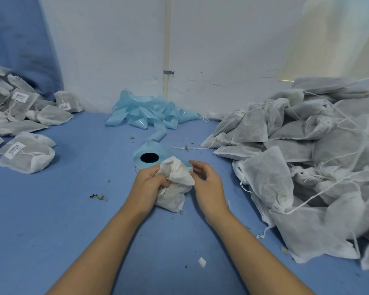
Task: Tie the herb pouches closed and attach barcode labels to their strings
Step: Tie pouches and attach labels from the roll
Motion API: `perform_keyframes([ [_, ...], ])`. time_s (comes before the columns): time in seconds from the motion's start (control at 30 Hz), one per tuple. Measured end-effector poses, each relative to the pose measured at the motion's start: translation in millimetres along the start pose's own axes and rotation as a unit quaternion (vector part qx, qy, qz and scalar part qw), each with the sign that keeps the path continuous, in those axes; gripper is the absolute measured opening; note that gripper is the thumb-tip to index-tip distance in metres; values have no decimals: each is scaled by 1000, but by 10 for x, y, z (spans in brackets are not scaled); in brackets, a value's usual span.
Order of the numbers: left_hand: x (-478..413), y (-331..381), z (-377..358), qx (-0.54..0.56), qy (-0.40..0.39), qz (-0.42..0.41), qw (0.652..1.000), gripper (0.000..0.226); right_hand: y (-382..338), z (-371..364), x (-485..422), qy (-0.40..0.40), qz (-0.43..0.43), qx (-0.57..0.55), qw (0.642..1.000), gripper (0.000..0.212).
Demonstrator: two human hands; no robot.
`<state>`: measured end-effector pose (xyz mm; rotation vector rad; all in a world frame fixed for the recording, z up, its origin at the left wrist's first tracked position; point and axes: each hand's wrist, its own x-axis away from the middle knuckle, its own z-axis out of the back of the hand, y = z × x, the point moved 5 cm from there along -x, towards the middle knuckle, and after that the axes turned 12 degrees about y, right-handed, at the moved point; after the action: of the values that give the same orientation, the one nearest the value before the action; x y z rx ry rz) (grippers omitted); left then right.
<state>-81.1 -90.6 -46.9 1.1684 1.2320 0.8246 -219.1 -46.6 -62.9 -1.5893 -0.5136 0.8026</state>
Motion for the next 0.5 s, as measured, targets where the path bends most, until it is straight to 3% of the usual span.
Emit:
perform_keyframes([
  [0.1,-3,0,2,0,3,6,1000,5,-5,-1,3,1,-3,-16,1000,20],
  [0.3,15,29,-19,-2,-10,3,1000,20,8,30,-23,23,-16,-44,999,13],
  [0.5,3,19,-12,-3,-2,4,1000,21,4,47,-26,29,-8,-44,999,19],
])
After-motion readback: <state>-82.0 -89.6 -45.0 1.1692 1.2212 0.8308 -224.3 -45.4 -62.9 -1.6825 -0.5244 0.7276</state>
